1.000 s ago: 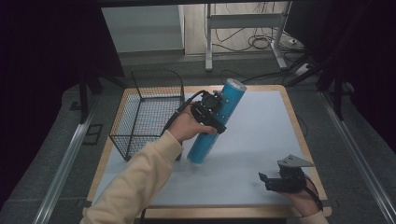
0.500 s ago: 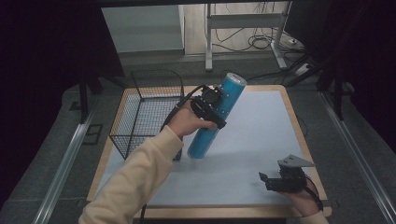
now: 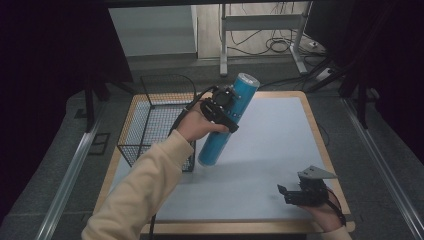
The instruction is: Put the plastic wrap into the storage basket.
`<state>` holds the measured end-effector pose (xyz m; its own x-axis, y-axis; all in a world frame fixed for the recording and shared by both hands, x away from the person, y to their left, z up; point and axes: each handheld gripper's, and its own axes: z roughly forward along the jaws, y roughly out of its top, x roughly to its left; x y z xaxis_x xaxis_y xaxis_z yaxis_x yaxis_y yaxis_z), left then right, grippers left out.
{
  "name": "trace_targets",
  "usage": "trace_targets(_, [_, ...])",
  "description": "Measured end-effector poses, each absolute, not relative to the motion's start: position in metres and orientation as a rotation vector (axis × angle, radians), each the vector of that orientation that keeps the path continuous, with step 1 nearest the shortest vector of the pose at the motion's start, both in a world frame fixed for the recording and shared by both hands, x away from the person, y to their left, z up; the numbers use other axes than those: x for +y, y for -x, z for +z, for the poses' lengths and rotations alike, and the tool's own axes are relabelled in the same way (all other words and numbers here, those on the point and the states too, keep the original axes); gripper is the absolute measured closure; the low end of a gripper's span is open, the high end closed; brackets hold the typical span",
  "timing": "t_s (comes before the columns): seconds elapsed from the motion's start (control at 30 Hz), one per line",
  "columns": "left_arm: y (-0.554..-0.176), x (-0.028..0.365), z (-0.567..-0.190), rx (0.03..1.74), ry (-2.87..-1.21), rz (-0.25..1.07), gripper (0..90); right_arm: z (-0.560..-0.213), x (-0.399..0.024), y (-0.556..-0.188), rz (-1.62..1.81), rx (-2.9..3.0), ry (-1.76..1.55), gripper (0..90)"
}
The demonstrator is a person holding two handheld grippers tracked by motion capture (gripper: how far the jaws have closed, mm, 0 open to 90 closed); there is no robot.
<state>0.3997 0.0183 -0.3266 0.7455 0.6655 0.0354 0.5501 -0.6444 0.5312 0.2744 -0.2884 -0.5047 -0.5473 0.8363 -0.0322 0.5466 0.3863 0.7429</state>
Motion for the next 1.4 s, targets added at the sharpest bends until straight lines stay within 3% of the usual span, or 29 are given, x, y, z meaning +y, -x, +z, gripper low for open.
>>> trace_targets(0.5, [-0.409, 0.029, -0.287, 0.919, -2.407, 0.397, 31.8, -0.505, -0.288, -0.274, 0.971, 2.250, -1.189, 12.7])
trace_targets(1.4, [-0.427, 0.062, -0.260, 0.988, -2.359, 0.454, 31.8, -0.507, -0.289, -0.276, 0.965, 2.254, -1.197, 12.7])
